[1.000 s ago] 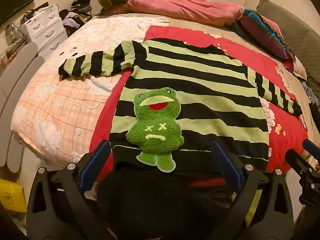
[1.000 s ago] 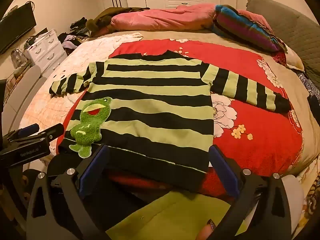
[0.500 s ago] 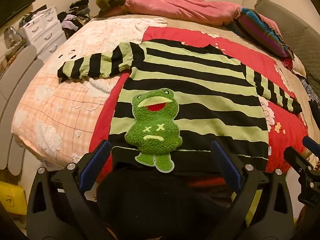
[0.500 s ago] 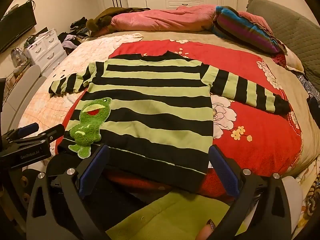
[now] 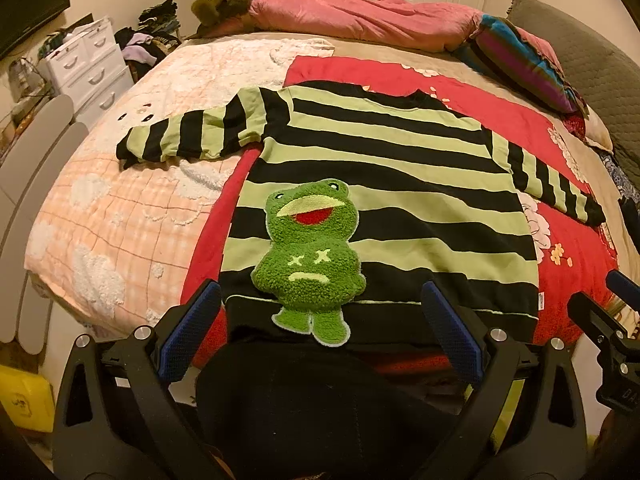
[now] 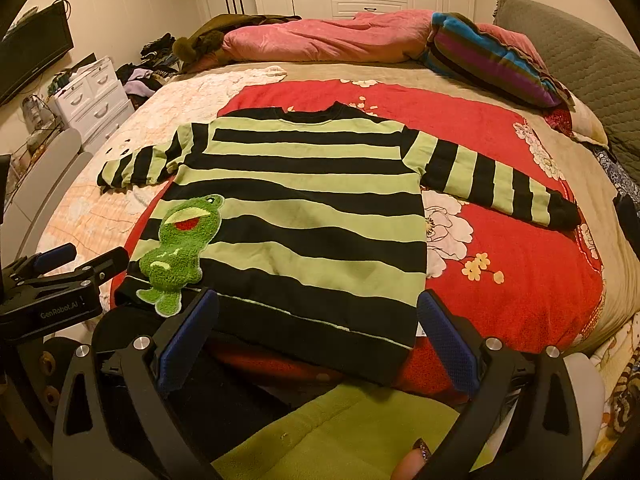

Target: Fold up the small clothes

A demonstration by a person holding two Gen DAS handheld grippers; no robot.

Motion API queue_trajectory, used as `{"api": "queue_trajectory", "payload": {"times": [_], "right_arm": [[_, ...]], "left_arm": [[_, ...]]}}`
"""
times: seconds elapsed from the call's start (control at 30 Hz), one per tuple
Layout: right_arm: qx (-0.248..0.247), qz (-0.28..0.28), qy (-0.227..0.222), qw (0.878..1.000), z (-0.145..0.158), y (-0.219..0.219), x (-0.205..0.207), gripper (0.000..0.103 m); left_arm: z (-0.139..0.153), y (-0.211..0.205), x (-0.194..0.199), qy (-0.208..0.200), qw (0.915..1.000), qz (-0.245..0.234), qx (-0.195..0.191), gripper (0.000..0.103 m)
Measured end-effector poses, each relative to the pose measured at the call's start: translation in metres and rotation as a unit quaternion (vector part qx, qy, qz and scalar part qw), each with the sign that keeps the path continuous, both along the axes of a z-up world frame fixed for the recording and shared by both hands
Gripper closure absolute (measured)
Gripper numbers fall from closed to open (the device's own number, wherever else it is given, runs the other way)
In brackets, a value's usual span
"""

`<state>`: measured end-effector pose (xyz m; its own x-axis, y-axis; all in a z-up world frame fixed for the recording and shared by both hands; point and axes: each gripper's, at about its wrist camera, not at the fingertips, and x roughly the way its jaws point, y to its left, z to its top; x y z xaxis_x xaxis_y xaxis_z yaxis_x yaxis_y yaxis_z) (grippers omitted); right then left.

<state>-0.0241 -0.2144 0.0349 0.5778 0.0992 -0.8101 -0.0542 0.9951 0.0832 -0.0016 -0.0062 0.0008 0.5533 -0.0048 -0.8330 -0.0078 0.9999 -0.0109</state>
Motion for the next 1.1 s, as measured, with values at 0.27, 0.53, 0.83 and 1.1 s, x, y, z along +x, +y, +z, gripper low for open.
{"api": "queue_trajectory", "payload": {"times": [0.27, 0.53, 0.83, 1.1], "right_arm": [[0.000, -0.001, -0.001, 1.000, -0.0001, 0.0006, -0.0012, 0.004], [-0.002, 0.001, -0.001, 1.000, 0.0014, -0.0004, 0.0012, 0.004], [-0.002, 0.001, -0.001, 1.000, 0.0008, -0.0003, 0.0004, 0.004], [-0.002, 0.001, -0.001, 1.000, 0.0011, -0.0007, 0.0011, 0.004]], "left_arm": [[0.0005, 0.0007, 0.0000, 0.000, 1.0000, 0.001, 0.001, 0.009], [0.0005, 0.0004, -0.0003, -0.001, 1.0000, 0.002, 0.003, 0.009], [0.0009, 0.0018, -0.0002, -0.001, 1.0000, 0.001, 0.005, 0.009], [0.0001, 0.0010, -0.0008, -0.002, 1.0000, 0.001, 0.005, 0.009]]}}
